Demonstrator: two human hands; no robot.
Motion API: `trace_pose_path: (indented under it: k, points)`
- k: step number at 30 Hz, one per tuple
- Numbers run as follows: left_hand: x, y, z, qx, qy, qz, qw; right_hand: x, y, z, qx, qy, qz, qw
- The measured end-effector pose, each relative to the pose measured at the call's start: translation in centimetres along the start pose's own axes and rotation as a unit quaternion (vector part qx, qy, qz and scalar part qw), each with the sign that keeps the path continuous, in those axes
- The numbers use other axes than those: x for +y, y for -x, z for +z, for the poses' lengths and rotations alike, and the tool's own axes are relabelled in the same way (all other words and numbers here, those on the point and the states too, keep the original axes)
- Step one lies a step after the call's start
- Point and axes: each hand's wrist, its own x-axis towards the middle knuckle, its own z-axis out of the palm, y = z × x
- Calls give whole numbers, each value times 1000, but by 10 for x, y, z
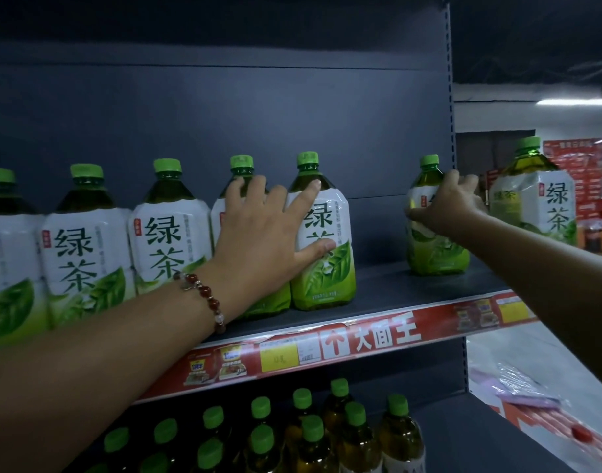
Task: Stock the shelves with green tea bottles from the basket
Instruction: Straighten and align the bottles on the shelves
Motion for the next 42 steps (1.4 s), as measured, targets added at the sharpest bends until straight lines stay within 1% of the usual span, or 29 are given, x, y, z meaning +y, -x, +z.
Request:
trace_pose_path:
  k: [3,9,13,19,21,23,27,28,30,33,37,38,40,42]
  points:
    - [1,0,1,-2,2,-2,1000,4,0,2,-3,-48,0,999]
    - [2,2,1,-2,5,-6,1000,9,3,-1,3,-40,-28,999]
    - [3,2,1,-7,7,-8,1000,13,7,-5,-25,-51,-56,997]
    - [3,3,0,-7,11,-10,1000,15,14,-16,-66,-106,-82,989]
    - [3,2,0,-8,11,-10,1000,16,16,-19,-87,-145,-94,981]
    - [3,2,0,-7,11,-10,1000,19,19,-21,-125,-206,-90,966]
    - [3,2,0,-9,12,-12,1000,29,30,-20,-195,-340,-35,919]
    - [4,2,-1,-11,13,-12,1000,31,32,-19,-195,-356,-27,913]
    - [4,2,-1,-12,14,-12,1000,34,34,-14,-176,-356,-25,917]
    - [3,2,0,-12,15,-13,1000,32,37,-9,-148,-319,-39,935]
    - [4,3,1,-13,17,-15,1000,21,44,-5,-74,-266,-14,961]
    - [4,3,1,-12,18,-16,1000,20,45,-3,-71,-259,-16,963]
    - [5,3,1,-13,20,-17,1000,21,45,1,-91,-264,-19,960]
    - [5,3,1,-14,17,-15,1000,22,47,3,-125,-303,-31,944]
